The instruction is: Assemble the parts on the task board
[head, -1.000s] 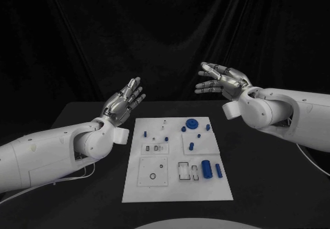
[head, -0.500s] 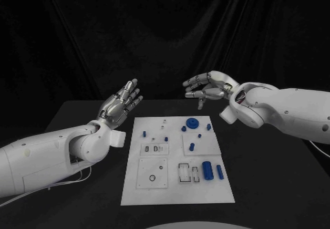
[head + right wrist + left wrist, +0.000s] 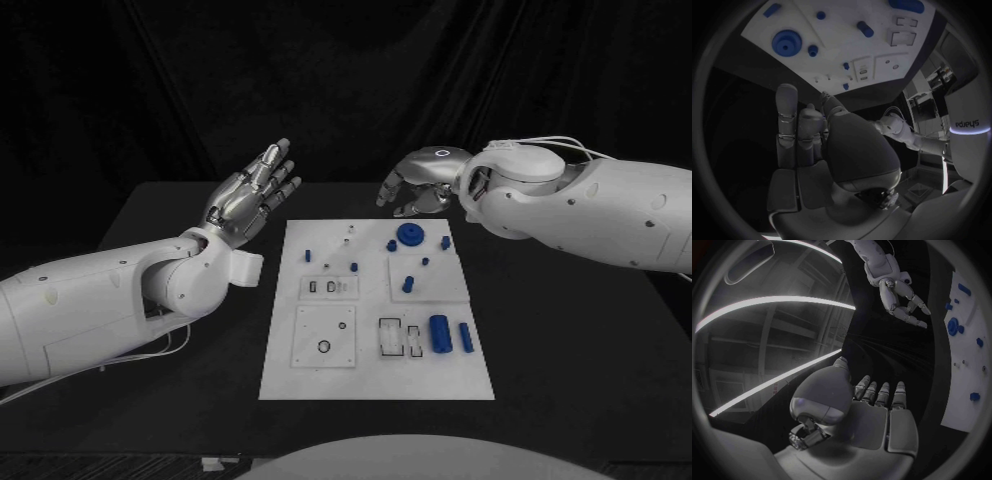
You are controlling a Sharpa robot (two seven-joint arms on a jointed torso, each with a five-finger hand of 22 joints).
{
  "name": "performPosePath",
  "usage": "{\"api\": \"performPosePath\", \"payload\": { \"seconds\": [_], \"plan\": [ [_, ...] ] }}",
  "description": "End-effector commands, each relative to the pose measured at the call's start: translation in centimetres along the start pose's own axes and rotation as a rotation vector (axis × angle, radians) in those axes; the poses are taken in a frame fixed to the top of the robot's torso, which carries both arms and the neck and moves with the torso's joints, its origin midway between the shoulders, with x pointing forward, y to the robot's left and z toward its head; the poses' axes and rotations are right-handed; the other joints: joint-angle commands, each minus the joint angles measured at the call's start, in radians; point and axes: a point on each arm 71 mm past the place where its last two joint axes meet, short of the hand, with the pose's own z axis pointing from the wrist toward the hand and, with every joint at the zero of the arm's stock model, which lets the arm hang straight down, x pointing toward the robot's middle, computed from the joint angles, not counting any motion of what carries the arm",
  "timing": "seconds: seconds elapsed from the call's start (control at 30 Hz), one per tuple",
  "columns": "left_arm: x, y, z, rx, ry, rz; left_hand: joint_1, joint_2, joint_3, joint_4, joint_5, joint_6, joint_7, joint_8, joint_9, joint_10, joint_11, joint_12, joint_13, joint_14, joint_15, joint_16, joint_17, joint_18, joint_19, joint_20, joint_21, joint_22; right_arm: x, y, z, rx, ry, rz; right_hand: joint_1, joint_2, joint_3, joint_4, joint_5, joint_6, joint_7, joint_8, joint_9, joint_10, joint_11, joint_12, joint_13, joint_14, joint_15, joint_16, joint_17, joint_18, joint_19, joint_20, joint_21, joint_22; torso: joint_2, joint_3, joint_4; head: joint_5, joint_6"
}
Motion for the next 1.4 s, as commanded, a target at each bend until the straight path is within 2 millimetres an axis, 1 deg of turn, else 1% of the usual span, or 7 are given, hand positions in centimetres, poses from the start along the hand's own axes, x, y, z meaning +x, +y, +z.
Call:
{"api": "performPosePath", "payload": {
  "seconds": [0.03, 0.13, 0.27, 0.47, 0.6, 0.73, 1.4],
  "plan": [
    [0.3, -1.2, 0.0, 0.146, 0.017, 0.000, 0.015, 0.002, 0.009, 0.000, 0.012, 0.008, 0.001, 0.005, 0.001, 0.000, 0.003, -0.007, -0.001, 0.003, 0.009, -0.004, -0.001, 0.016, -0.001, 0.009, -0.006, -0.001, 0.3, -0.2, 0.2, 0.020, 0.054, -0.194, -0.013, -0.018, 0.019, 0.003, -0.047, 0.007, -0.007, -0.012, 0.002, 0.013, -0.003, -0.013, 0.002, 0.017, -0.002, 0.026, 0.031, -0.023, -0.006, -0.001, 0.036, 0.047, 0.007, -0.0007, 0.0042, -0.007, -0.007],
    [0.3, -1.2, -0.1, 0.146, 0.019, -0.002, 0.020, 0.002, 0.010, 0.000, 0.019, 0.009, 0.002, 0.005, 0.001, 0.000, 0.003, -0.007, -0.001, 0.003, 0.010, -0.004, -0.001, 0.018, -0.001, 0.012, -0.006, -0.001, 0.4, -0.3, 0.4, 0.025, 0.062, -0.229, -0.021, -0.027, 0.025, 0.005, -0.070, 0.008, -0.013, -0.018, 0.003, 0.014, -0.007, -0.018, 0.003, 0.020, -0.004, 0.047, 0.057, -0.026, -0.003, -0.002, 0.061, 0.082, 0.009, -0.0016, 0.0063, -0.011, -0.012],
    [0.3, -1.2, -0.1, 0.147, 0.021, -0.004, 0.023, 0.002, 0.010, 0.000, 0.024, 0.009, 0.002, 0.005, 0.001, 0.000, 0.004, -0.007, -0.001, 0.003, 0.010, -0.004, -0.001, 0.019, -0.001, 0.013, -0.006, -0.001, 0.8, -0.6, 0.7, 0.038, 0.080, -0.258, -0.022, -0.041, 0.057, -0.005, -0.022, 0.031, -0.009, -0.020, 0.014, 0.007, -0.011, -0.037, 0.003, 0.015, -0.008, 0.055, 0.064, -0.028, -0.017, -0.004, 0.078, 0.108, 0.009, -0.0020, 0.0057, -0.012, -0.018],
    [0.3, -1.3, -0.1, 0.147, 0.022, -0.005, 0.028, 0.002, 0.011, 0.000, 0.030, 0.010, 0.003, 0.005, 0.001, 0.000, 0.005, -0.007, -0.001, 0.003, 0.012, -0.004, -0.001, 0.021, -0.001, 0.016, -0.006, -0.001, 1.7, -1.1, 1.1, 0.051, 0.100, -0.267, -0.028, -0.050, 0.071, -0.007, -0.011, 0.032, -0.011, -0.025, 0.019, 0.008, -0.013, -0.042, 0.004, 0.017, -0.007, 0.075, 0.093, -0.028, -0.021, -0.005, 0.090, 0.126, 0.008, -0.0026, 0.0056, -0.006, -0.023],
    [0.2, -1.2, -0.1, 0.147, 0.024, -0.006, 0.031, 0.003, 0.012, 0.000, 0.035, 0.010, 0.004, 0.005, 0.001, 0.000, 0.006, -0.007, -0.001, 0.003, 0.013, -0.004, -0.001, 0.023, -0.001, 0.017, -0.006, -0.001, 2.2, -1.3, 1.3, 0.052, 0.096, -0.266, -0.080, -0.070, 0.070, 0.022, -0.142, 0.039, -0.011, -0.029, 0.035, 0.022, -0.013, -0.042, 0.009, 0.025, -0.007, 0.133, 0.172, -0.034, -0.020, -0.002, 0.125, 0.181, 0.007, -0.0029, 0.0055, -0.005, -0.027],
    [0.2, -1.2, 0.0, 0.146, 0.026, -0.008, 0.033, 0.003, 0.013, 0.000, 0.037, 0.010, 0.004, 0.005, 0.001, 0.000, 0.007, -0.007, -0.001, 0.003, 0.013, -0.004, -0.001, 0.023, -0.001, 0.019, -0.006, -0.001, 2.5, -1.3, 1.5, 0.043, 0.081, -0.263, -0.104, -0.087, 0.065, 0.047, -0.206, 0.038, -0.012, -0.034, 0.045, 0.041, -0.017, -0.030, 0.015, 0.023, -0.008, 0.139, 0.180, -0.034, -0.023, -0.003, 0.132, 0.195, 0.008, -0.0033, 0.0057, -0.002, -0.030],
    [0.4, -0.9, 0.4, 0.136, 0.047, -0.022, 0.056, 0.004, 0.025, 0.000, 0.073, 0.033, 0.021, 0.009, 0.004, 0.000, 0.020, -0.007, -0.001, 0.003, 0.024, -0.004, -0.001, 0.030, -0.001, 0.034, -0.006, -0.001, 4.7, -0.9, 2.7, 0.005, 0.093, -0.248, -0.081, -0.082, 0.086, 0.046, -0.163, 0.012, -0.017, -0.053, 0.051, 0.050, -0.019, -0.019, 0.023, 0.014, -0.008, 0.138, 0.181, -0.036, -0.033, -0.002, 0.138, 0.217, 0.005, -0.0048, 0.0055, 0.002, -0.045]
  ]
}}
